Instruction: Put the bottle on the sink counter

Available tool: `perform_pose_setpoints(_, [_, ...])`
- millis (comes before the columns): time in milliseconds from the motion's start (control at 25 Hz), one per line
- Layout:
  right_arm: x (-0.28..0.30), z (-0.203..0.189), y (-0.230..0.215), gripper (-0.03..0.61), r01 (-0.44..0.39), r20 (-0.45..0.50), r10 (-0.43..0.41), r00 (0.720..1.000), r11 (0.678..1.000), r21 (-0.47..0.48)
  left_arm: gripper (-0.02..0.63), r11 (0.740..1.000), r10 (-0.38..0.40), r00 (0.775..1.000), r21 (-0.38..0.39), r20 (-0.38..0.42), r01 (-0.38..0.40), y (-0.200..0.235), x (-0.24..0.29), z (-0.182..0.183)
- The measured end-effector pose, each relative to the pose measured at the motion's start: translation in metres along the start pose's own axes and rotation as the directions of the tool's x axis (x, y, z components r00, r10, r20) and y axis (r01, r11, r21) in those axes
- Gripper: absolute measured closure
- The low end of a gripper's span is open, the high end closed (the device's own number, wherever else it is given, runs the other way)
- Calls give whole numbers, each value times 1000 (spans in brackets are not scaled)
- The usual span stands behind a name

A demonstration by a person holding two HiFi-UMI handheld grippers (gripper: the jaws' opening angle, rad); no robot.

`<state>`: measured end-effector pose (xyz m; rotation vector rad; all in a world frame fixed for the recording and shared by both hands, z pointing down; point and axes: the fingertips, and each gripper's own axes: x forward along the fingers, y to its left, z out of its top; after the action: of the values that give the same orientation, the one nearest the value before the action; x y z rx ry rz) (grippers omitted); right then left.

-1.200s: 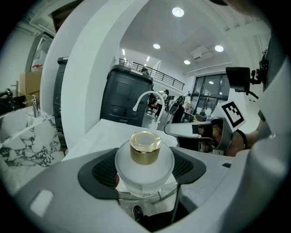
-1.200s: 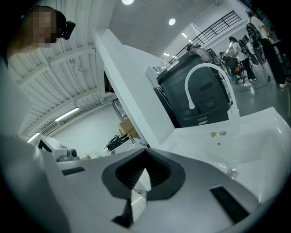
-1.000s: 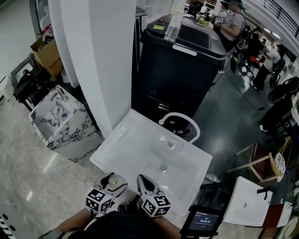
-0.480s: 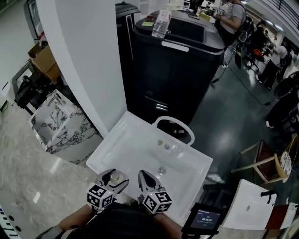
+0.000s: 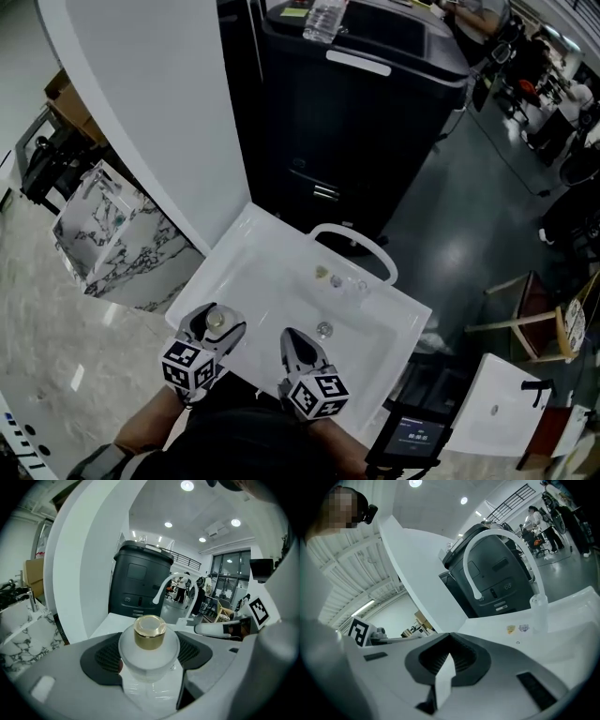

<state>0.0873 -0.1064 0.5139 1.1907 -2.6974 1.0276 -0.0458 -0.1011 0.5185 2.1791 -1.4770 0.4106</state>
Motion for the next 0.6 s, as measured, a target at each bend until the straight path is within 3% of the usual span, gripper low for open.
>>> perform_pose_setpoints(600, [51,2,-33,583,160,-10,-160,987,986,49,278,994,-19,999,105,-32,22,76,83,31])
